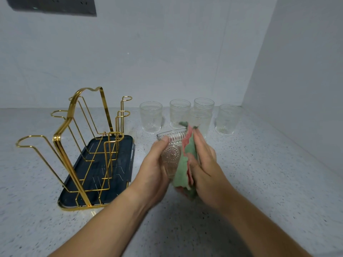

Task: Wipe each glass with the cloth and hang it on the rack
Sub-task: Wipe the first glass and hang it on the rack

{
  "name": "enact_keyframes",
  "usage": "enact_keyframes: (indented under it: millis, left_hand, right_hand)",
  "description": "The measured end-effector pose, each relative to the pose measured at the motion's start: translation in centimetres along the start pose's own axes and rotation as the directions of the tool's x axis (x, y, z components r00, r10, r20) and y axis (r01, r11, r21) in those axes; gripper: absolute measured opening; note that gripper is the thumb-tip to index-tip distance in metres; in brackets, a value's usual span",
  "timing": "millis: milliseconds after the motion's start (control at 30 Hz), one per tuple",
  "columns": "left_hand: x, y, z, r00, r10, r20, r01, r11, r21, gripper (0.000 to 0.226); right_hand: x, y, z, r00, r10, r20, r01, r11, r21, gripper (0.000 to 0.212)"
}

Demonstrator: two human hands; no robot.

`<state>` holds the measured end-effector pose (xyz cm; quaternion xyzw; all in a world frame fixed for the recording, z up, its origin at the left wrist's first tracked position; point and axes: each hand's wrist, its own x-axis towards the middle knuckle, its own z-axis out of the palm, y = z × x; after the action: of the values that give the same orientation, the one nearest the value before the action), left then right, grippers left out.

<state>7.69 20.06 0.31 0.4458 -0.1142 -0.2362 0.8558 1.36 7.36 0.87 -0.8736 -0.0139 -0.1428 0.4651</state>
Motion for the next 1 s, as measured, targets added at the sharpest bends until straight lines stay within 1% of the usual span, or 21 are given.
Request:
enact_keyframes:
  millis: [33,67,133,167,233,300,400,467,533,600,700,733,833,867,933,967,1000]
  left_hand:
    - [0.1,-0.1,0.0,1.000,-0.004,-0.001,0.004,1.000,0.022,0.055]
    - [0.3,-0.3,0.1,1.000,-0.008,-0.012,0.008,0.999,0.037,0.066]
    - [0.6,-0.6,0.1,1.000,-0.014,-0.025,0.015,0.999,0.028,0.085]
    - [0.5,-0.7,0.1,1.000,-0.016,-0.017,0.017,1.000,0.026,0.088]
    - [0.4,-0.7,0.1,1.000,-0.016,0.016,0.015,0.999,0.051,0.085]
    - [0.4,-0.7,0.1,1.000,-0.002,0.007,0.001,0.995,0.096,0.080]
    - [0.5,-0.7,0.0,1.000,0.015,0.003,-0.015,0.989,0.145,0.080]
    - [0.3,-0.6,0.0,1.000,0.005,-0.016,-0.002,0.990,0.141,0.079]
    - [0.0,-0.5,-0.1,1.000,-0.015,0.001,0.015,0.994,0.107,0.075]
    - [-0.1,-0.5,-0.3,0.999,-0.043,0.024,0.042,0.997,0.067,0.071]
    - [-0.1,-0.4,-0.3,0.998,-0.054,0.012,0.054,0.999,0.008,0.071]
    - [-0.2,-0.5,-0.2,0.999,-0.046,0.012,0.046,0.999,0.020,0.072]
    - [-0.3,-0.5,0.2,0.999,0.004,0.046,-0.007,0.998,0.061,0.054]
    - [-0.4,-0.5,0.5,0.998,0.002,0.056,-0.006,0.997,0.077,0.059]
    - [-0.1,-0.5,0.6,0.998,-0.020,0.062,0.015,0.997,0.078,0.084]
    - [0.0,-0.3,0.8,0.998,-0.018,0.060,0.015,0.998,0.058,0.086]
    - [0.0,-0.1,0.7,0.999,-0.014,0.040,0.013,0.999,0.047,0.083]
  right_hand:
    - [0.0,0.1,-0.1,1.000,-0.005,-0.020,0.005,0.999,-0.043,0.061]
    - [0.0,0.1,-0.2,0.999,-0.016,-0.036,0.015,0.999,-0.028,0.063]
    - [0.3,-0.2,0.0,0.998,-0.024,-0.054,0.027,0.998,0.049,0.065]
    - [0.5,-0.4,0.2,0.998,-0.009,-0.063,0.014,0.996,0.083,0.067]
    - [1.3,-0.9,0.5,0.996,0.041,-0.080,-0.026,0.984,0.177,0.078]
    - [2.0,-1.4,0.7,0.994,0.059,-0.089,-0.034,0.966,0.256,0.084]
    - [2.4,-1.6,0.9,0.993,0.041,-0.114,-0.006,0.957,0.289,0.093]
    - [2.2,-1.3,1.1,0.991,0.023,-0.134,0.016,0.960,0.280,0.099]
    - [1.6,-0.5,1.5,0.989,0.020,-0.149,0.021,0.962,0.271,0.091]
    - [0.8,0.2,1.7,0.992,0.008,-0.122,0.027,0.960,0.280,0.083]
    - [-0.5,0.6,1.9,0.998,-0.026,-0.053,0.039,0.969,0.246,0.084]
    - [-0.5,0.6,1.9,0.999,-0.034,-0.037,0.042,0.966,0.253,0.084]
    - [0.7,-0.1,1.1,0.999,-0.022,-0.028,0.031,0.933,0.359,0.072]
    - [1.4,-0.6,0.6,0.999,-0.005,-0.047,0.022,0.924,0.381,0.064]
    - [2.6,-1.4,-0.2,0.994,0.026,-0.102,0.017,0.918,0.395,0.038]
    - [2.9,-1.6,-0.3,0.993,0.019,-0.115,0.030,0.912,0.409,0.033]
    - [2.9,-1.7,-0.1,0.993,0.001,-0.115,0.047,0.909,0.414,0.037]
